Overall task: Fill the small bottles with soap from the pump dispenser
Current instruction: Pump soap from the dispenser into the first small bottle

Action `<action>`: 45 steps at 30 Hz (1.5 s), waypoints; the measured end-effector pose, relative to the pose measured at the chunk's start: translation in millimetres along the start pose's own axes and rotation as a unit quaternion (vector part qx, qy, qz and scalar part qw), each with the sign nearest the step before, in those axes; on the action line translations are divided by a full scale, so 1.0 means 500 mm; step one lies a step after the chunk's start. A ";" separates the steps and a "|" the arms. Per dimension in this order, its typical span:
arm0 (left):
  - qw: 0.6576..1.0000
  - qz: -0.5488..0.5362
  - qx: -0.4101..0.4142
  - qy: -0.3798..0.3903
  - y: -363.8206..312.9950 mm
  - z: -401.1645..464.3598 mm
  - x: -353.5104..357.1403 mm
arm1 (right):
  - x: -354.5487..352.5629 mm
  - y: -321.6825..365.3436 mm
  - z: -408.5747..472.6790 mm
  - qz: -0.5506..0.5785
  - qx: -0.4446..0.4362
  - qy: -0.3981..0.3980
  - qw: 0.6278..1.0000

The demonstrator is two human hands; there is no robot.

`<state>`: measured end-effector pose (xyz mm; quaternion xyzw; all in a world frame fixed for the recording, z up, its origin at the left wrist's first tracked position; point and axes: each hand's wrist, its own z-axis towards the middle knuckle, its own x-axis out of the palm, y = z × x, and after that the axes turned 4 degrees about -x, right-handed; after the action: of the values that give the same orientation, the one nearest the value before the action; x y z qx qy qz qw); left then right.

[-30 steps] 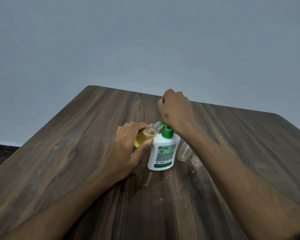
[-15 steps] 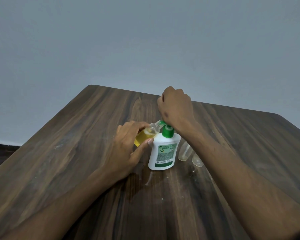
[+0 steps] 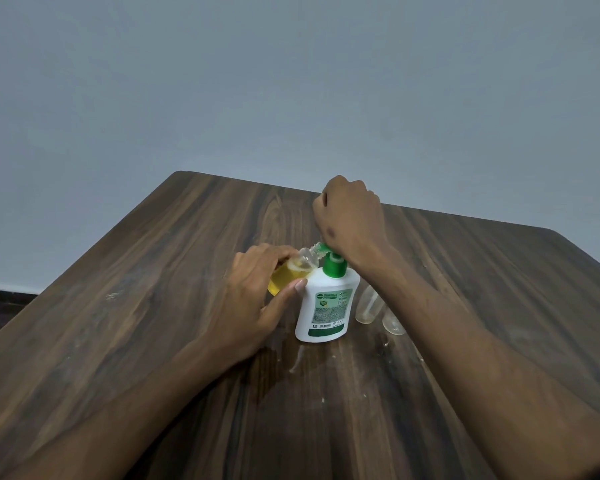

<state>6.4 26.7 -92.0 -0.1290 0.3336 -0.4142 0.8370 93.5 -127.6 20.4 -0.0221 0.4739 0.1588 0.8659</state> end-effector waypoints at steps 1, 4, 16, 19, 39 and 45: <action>1.000 0.001 -0.001 0.001 0.001 0.000 0.000 | 0.000 -0.001 0.000 0.002 0.001 0.002 1.000; 1.000 -0.002 -0.002 0.005 0.002 -0.001 0.000 | -0.001 -0.002 -0.002 0.012 0.009 0.016 1.000; 1.000 -0.002 0.004 0.002 0.002 0.001 0.002 | -0.004 0.000 -0.001 0.009 0.004 0.006 1.000; 1.000 -0.001 0.000 0.010 0.002 0.000 0.001 | 0.003 -0.005 -0.003 0.017 0.018 0.021 0.999; 1.000 0.000 -0.007 0.016 0.002 0.001 0.001 | 0.012 -0.013 0.003 0.008 -0.004 -0.012 1.000; 1.000 0.001 -0.008 0.014 0.005 0.001 0.000 | 0.014 -0.008 0.006 -0.001 -0.017 -0.016 1.000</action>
<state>8.2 28.4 -93.0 -0.1297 0.3485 -0.4129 0.8314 100.8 -129.2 15.9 -0.0343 0.4568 0.1663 0.8732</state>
